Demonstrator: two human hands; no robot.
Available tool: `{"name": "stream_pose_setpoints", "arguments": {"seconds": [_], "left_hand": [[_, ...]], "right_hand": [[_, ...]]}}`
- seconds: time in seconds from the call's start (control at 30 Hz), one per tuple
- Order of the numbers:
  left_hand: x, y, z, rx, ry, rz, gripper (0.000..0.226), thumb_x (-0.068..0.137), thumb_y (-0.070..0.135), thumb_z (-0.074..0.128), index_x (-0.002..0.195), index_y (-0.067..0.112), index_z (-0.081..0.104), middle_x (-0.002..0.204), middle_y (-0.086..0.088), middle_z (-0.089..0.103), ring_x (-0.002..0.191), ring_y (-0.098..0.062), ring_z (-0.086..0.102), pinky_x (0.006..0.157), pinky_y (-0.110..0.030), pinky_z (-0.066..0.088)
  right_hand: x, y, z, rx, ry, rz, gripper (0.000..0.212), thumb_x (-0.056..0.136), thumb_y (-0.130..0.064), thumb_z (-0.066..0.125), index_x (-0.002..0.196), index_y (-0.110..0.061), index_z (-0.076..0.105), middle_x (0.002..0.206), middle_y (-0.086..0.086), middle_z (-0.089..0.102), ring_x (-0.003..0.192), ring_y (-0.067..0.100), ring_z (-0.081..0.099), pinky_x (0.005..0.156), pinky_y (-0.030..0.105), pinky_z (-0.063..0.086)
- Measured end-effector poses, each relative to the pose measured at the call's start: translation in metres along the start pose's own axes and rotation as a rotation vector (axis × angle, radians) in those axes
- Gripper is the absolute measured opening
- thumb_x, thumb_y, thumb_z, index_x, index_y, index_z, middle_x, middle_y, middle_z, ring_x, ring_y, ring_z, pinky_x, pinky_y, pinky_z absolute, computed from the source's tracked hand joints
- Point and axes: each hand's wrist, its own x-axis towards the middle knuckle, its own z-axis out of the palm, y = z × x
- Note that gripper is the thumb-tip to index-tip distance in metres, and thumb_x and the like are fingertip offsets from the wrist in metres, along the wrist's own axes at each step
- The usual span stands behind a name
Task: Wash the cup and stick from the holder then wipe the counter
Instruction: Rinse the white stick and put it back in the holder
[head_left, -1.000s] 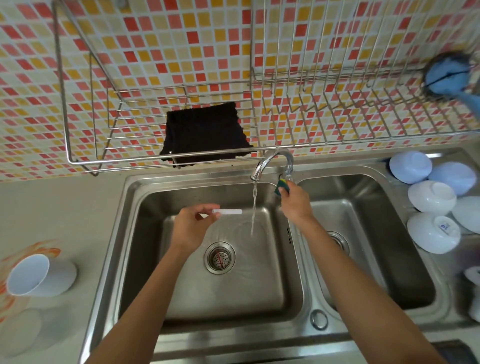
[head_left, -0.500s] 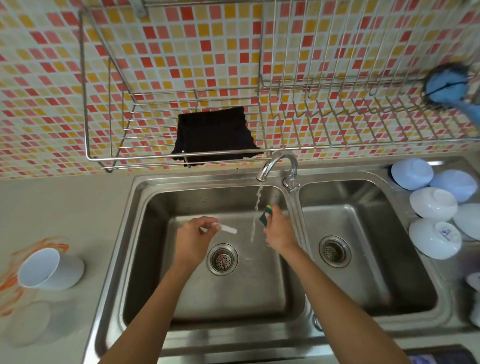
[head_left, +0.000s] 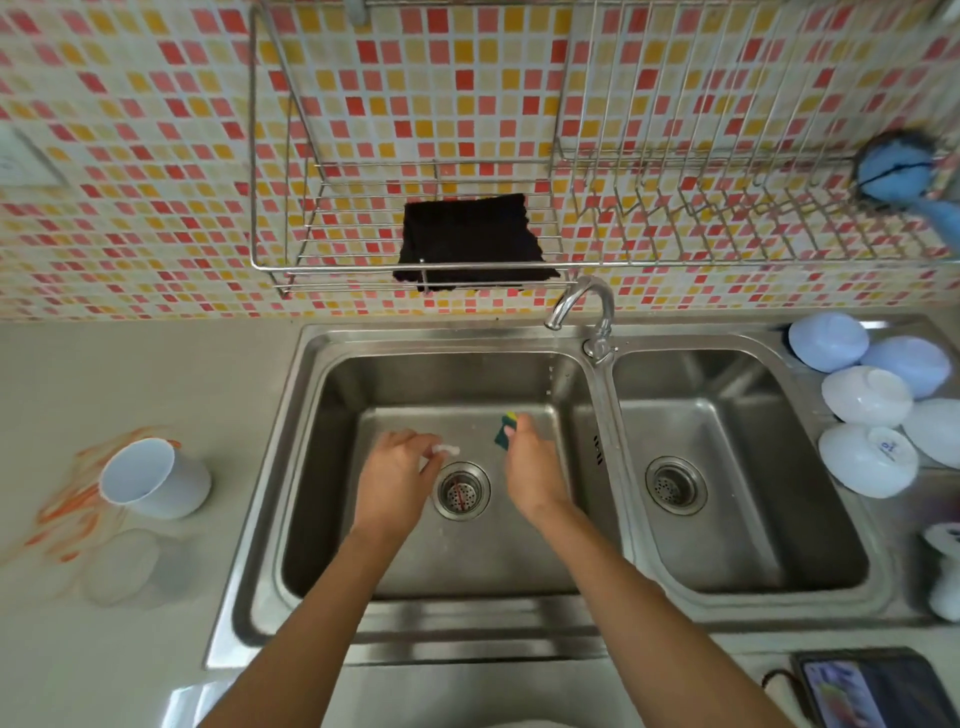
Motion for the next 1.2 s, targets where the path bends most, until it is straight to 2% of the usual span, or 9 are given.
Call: {"name": "stream_pose_setpoints", "arguments": {"seconds": [0.23,0.37,0.53,0.7,0.83,0.9,1.0,1.07,1.2], "left_hand": [[-0.011,-0.029,-0.020,0.040,-0.051,-0.021,0.014,0.083,0.026,0.073,0.079,0.012,0.074,0.073,-0.004,0.072,0.072,-0.026,0.062,0.077,-0.037,0.051],[-0.011,-0.040,-0.044,-0.110,0.085,-0.079,0.010,0.086,0.022,0.071,0.085,0.012,0.074,0.076,-0.004,0.072,0.070,-0.022,0.063,0.074,-0.033,0.051],[-0.008,-0.055,-0.082,-0.300,0.125,-0.162,0.009,0.086,0.022,0.070,0.090,0.016,0.075,0.077,0.002,0.072,0.072,-0.013,0.066,0.066,-0.023,0.050],[-0.009,-0.071,-0.113,-0.381,0.135,-0.159,0.003,0.086,0.026,0.071,0.086,0.026,0.073,0.068,0.017,0.065,0.065,0.006,0.060,0.060,-0.007,0.043],[-0.007,-0.097,-0.126,-0.411,0.149,-0.177,0.006,0.085,0.028,0.071,0.090,0.024,0.075,0.070,0.016,0.066,0.065,0.001,0.061,0.064,-0.014,0.048],[-0.005,-0.110,-0.130,-0.419,0.155,-0.183,0.011,0.085,0.028,0.071,0.093,0.021,0.075,0.073,0.011,0.068,0.066,-0.003,0.061,0.065,-0.018,0.050],[-0.005,-0.124,-0.139,-0.431,0.174,-0.207,0.010,0.087,0.026,0.070,0.095,0.021,0.074,0.075,0.009,0.067,0.063,-0.001,0.057,0.059,-0.004,0.039],[-0.007,-0.133,-0.144,-0.430,0.203,-0.200,0.008,0.087,0.024,0.070,0.093,0.022,0.074,0.077,0.008,0.068,0.065,-0.003,0.058,0.060,-0.006,0.038],[-0.008,-0.160,-0.159,-0.457,0.255,-0.210,0.003,0.087,0.023,0.070,0.089,0.026,0.072,0.069,0.010,0.064,0.063,-0.006,0.056,0.060,-0.016,0.039]], "right_hand": [[-0.025,-0.012,0.006,-0.072,-0.058,-0.032,0.026,0.104,-0.016,0.036,0.125,-0.006,0.048,0.111,0.019,0.064,0.098,0.034,0.061,0.067,0.028,0.032],[-0.037,-0.079,-0.014,0.205,0.052,-0.177,0.011,0.100,-0.019,0.040,0.109,-0.021,0.035,0.089,0.006,0.063,0.071,0.019,0.061,0.050,0.031,0.037],[-0.025,-0.184,-0.059,0.500,0.066,-0.318,0.008,0.100,-0.019,0.038,0.107,-0.018,0.042,0.104,0.006,0.059,0.081,0.018,0.067,0.059,0.029,0.059],[0.024,-0.251,-0.073,0.381,0.322,-0.398,0.020,0.098,-0.021,0.053,0.114,-0.010,0.057,0.097,-0.003,0.061,0.076,0.006,0.056,0.050,0.007,0.038],[0.075,-0.269,-0.056,0.309,0.323,-0.270,0.028,0.093,-0.022,0.062,0.118,-0.011,0.054,0.125,0.007,0.059,0.099,0.015,0.059,0.063,0.016,0.040],[0.094,-0.271,-0.046,0.227,0.284,-0.243,0.039,0.088,-0.019,0.070,0.119,-0.007,0.051,0.117,0.006,0.058,0.103,0.017,0.056,0.076,0.023,0.041],[0.113,-0.271,-0.036,-0.025,0.254,-0.179,0.028,0.085,-0.024,0.074,0.100,-0.005,0.061,0.089,0.004,0.058,0.081,0.017,0.058,0.066,0.026,0.040],[0.119,-0.270,-0.030,-0.146,0.274,-0.128,0.031,0.087,-0.031,0.071,0.099,-0.002,0.066,0.096,0.009,0.063,0.092,0.026,0.063,0.065,0.029,0.043],[0.089,-0.272,-0.016,-0.272,0.670,-0.341,0.024,0.094,-0.027,0.054,0.102,-0.011,0.070,0.123,0.013,0.058,0.118,0.032,0.050,0.092,0.044,0.048]]}}
